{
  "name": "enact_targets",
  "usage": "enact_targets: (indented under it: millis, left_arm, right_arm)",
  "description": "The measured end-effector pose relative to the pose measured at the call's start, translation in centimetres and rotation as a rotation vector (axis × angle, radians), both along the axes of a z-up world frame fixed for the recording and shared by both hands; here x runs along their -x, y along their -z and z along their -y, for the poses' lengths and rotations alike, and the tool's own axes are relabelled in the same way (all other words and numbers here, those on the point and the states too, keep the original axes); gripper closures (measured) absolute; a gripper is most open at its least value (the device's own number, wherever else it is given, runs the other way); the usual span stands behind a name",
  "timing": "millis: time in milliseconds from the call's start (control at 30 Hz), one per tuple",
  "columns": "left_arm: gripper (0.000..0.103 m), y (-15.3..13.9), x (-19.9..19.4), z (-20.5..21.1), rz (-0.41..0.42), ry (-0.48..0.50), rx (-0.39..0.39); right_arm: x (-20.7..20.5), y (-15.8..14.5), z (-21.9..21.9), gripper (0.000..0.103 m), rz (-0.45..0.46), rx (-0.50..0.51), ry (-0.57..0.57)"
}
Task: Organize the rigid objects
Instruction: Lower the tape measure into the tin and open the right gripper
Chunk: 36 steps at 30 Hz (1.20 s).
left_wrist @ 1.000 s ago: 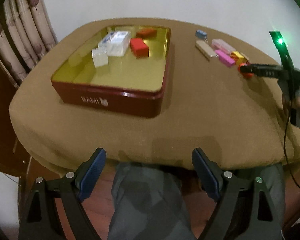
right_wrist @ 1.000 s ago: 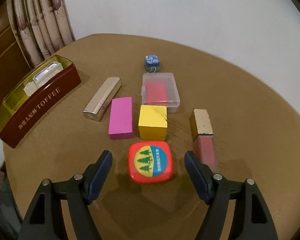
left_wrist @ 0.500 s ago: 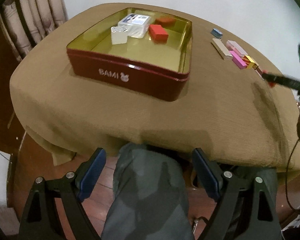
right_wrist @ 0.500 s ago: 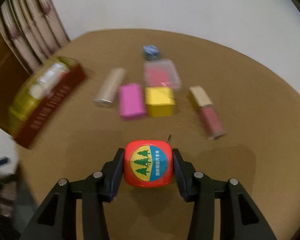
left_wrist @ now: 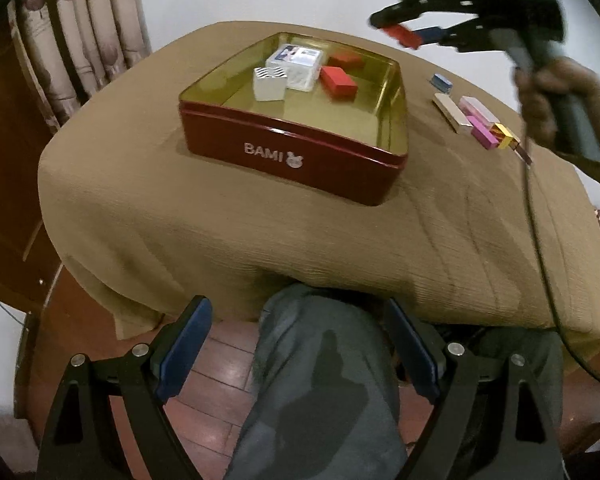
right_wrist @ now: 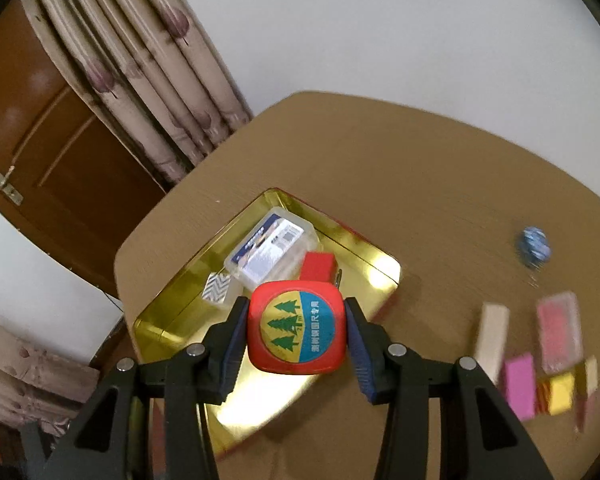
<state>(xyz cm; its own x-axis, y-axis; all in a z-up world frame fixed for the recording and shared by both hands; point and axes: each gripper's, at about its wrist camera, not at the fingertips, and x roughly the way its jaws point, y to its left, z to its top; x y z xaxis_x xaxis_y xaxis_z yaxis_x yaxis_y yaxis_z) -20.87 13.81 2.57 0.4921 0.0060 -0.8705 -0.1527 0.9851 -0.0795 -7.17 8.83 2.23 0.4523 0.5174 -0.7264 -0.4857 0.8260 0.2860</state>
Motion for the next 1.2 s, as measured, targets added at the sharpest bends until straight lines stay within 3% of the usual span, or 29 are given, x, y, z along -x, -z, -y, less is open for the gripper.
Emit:
enact_targets:
  millis: [400, 567, 700, 767, 900, 933, 1067, 1100, 1200]
  left_arm:
    - [0.018, 1.1, -0.4, -1.2, -0.04, -0.008, 0.047]
    - [0.018, 1.7, -0.4, -1.5, -0.059, -0.018, 0.067]
    - [0.018, 1.6, -0.2, -1.1, -0.052, -0.015, 0.049]
    - [0.018, 1.2, 0.0, -0.9, -0.037, -0.013, 0.028]
    - [0.018, -0.1, 0.5, -0.1, 0.016, 0.009, 0.009]
    - [0.018, -0.4, 0.7, 0.3, 0.026, 0.019, 0.006]
    - [0.018, -1.7, 0.7, 2.7, 0.057, 0.112, -0.019]
    - [0.018, -2.1, 0.5, 3.8, 0.061, 0.151, -0.027]
    - [0.018, -3.6, -0.9, 6.7, 0.085, 0.232, -0.05]
  right_arm:
    - [-3.8, 4.2, -3.4, 0.056, -0.025, 0.165, 0.066]
    - [-3.9, 4.6, -3.0, 0.054, -0.015, 0.16, 0.094]
    - [-3.5, 3.2, -1.5, 0.053, 0.009, 0.077, 0.106]
    - [-1.5, 1.5, 1.2, 0.053, 0.078, -0.011, 0.138]
    - [3.7, 0.5, 8.8, 0.049, 0.208, -0.071, 0.292]
    - [5.3, 0.9, 11.1, 0.049, 0.244, -0.047, 0.344]
    - [10.3, 4.1, 19.1, 0.047, 0.331, 0.207, 0.56]
    - [11.3, 5.5, 21.5, 0.047, 0.319, 0.281, 0.614]
    - [13.2, 8.0, 26.0, 0.047, 0.284, 0.362, 0.697]
